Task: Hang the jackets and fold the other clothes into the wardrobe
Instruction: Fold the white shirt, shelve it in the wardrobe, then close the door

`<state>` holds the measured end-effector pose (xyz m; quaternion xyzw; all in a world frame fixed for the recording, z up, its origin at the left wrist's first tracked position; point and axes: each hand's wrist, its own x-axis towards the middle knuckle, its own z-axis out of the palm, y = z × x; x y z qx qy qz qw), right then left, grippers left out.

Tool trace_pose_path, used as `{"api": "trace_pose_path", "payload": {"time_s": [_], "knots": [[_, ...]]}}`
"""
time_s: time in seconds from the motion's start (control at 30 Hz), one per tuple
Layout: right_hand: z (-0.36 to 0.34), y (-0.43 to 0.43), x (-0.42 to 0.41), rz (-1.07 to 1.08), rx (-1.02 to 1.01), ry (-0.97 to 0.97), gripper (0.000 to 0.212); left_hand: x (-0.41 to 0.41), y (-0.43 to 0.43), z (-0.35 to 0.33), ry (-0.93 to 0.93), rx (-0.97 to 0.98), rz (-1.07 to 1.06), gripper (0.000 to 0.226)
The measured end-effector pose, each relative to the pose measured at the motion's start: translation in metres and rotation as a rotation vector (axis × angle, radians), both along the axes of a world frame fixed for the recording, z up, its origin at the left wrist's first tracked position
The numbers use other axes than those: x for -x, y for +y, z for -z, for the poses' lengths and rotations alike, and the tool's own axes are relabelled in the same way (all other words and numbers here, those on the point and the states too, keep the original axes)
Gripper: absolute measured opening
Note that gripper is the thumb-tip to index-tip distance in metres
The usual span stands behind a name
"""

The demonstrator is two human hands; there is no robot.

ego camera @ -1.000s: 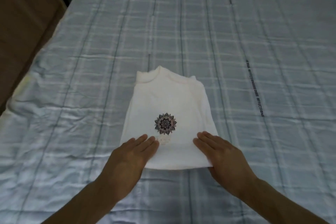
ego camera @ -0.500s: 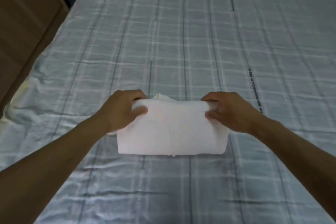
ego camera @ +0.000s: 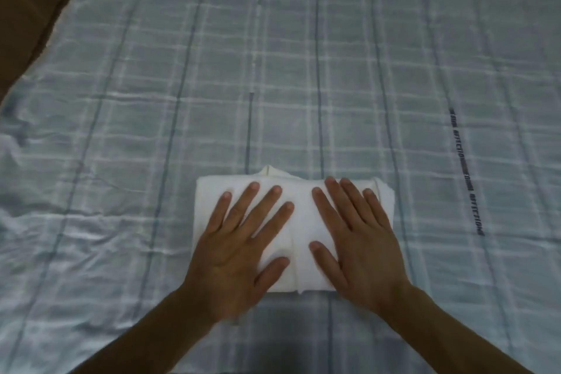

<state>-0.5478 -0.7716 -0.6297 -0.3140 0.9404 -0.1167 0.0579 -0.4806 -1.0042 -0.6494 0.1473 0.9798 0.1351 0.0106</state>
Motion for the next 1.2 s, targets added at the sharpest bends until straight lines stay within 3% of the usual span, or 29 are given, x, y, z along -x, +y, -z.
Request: {"api": "trace_pose_path", "payload": {"time_s": [0.17, 0.3, 0.4, 0.5, 0.57, 0.7, 0.83, 0.97, 1.07, 1.2], "knots": [[0.013, 0.006, 0.017, -0.054, 0.082, -0.015, 0.07, 0.011, -0.009, 0.011, -0.006, -0.099, -0.041, 0.082], [-0.003, 0.002, 0.013, -0.036, 0.002, -0.028, 0.073, 0.011, -0.011, -0.006, -0.019, -0.065, -0.019, 0.082], [-0.012, -0.012, -0.005, 0.062, -0.105, 0.019, 0.08, 0.009, -0.004, -0.016, -0.021, 0.018, -0.063, 0.076], [-0.009, -0.027, -0.03, 0.055, -0.03, 0.049, 0.086, 0.003, 0.019, -0.021, 0.028, 0.055, -0.146, 0.063], [-0.001, -0.025, -0.037, -0.014, 0.048, 0.068, 0.088, -0.004, 0.031, -0.017, 0.061, -0.028, -0.103, 0.059], [0.015, 0.003, -0.007, -0.214, 0.036, 0.111, 0.098, 0.003, 0.014, -0.002, 0.072, -0.014, 0.062, 0.079], [0.023, 0.021, 0.02, -0.369, 0.064, 0.109, 0.092, 0.016, 0.003, 0.004, 0.089, -0.018, 0.108, 0.1], [0.02, 0.03, 0.023, -0.376, 0.044, 0.087, 0.089, 0.019, -0.006, -0.004, 0.039, 0.056, 0.189, 0.107], [0.011, 0.032, 0.027, -0.355, -0.047, 0.059, 0.1, 0.026, -0.014, -0.017, -0.021, 0.157, 0.208, 0.116], [0.0, 0.024, 0.014, -0.242, -0.123, 0.096, 0.11, 0.025, -0.015, -0.035, -0.022, 0.225, 0.194, 0.107]]}}
